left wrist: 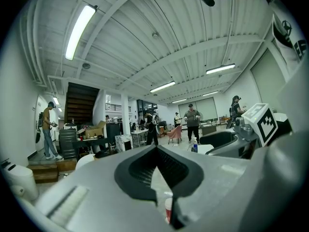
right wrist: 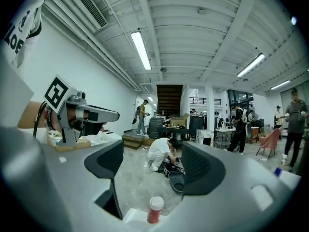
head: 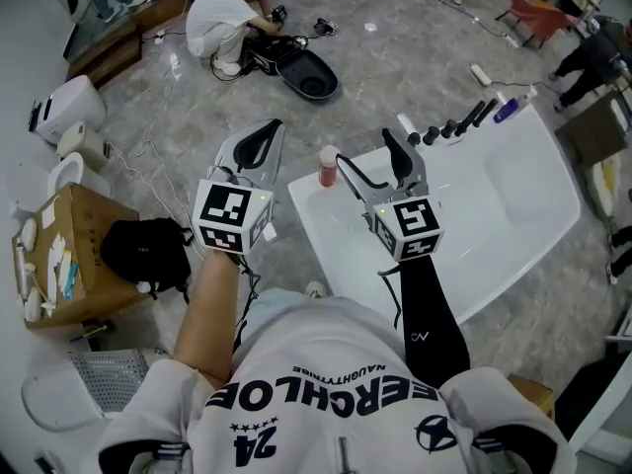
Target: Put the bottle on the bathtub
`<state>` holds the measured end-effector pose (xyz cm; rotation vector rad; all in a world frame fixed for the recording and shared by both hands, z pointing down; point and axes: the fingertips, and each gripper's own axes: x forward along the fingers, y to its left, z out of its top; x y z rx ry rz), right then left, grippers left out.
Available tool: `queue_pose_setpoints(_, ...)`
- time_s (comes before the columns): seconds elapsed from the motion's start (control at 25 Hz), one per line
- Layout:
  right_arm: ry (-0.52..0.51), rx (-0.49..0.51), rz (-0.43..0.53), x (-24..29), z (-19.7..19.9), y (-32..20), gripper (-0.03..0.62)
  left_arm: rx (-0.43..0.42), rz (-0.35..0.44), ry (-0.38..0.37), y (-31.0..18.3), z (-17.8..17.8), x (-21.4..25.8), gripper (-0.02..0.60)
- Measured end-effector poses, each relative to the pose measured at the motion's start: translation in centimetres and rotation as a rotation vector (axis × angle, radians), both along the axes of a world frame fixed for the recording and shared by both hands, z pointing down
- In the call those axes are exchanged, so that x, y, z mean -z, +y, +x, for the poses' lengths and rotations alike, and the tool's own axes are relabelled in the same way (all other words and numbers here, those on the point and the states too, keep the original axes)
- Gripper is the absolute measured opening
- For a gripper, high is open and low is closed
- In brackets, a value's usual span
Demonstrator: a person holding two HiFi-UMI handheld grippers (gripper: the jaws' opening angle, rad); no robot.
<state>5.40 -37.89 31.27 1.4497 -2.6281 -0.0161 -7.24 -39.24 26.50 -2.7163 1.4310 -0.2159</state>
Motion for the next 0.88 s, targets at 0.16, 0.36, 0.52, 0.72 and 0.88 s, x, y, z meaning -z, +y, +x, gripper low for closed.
queue_pose_setpoints(0.16,-0.008,0.004,0.002,0.3,-0.2,0.4,0.405,0.001,0.001,0.0,0.4,0.1,0.0,0.002)
queue_pose_setpoints(0.36,-0.008,0.009,0.019,0.3,-0.1,0.9,0.397,0.0,0.001,-0.001,0.9,0.1,-0.1,0.001)
queue_pose_setpoints(0.52,-0.009,0.017,0.02,0.4,-0.1,1.2,0.305,0.004,0.0,-0.004,1.1,-0.1,0.0,0.002)
queue_pose_setpoints(0.72,-0.014,0.032,0.003,0.2,-0.1,1.5,0.247,0.003,-0.003,-0.01,1.1,0.1,0.0,0.002)
queue_pose_setpoints(0.88,-0.008,0.053,-0.006,-0.1,-0.4,2.0,0.17,0.0,-0.001,-0.017,1.4,0.2,-0.1,0.002)
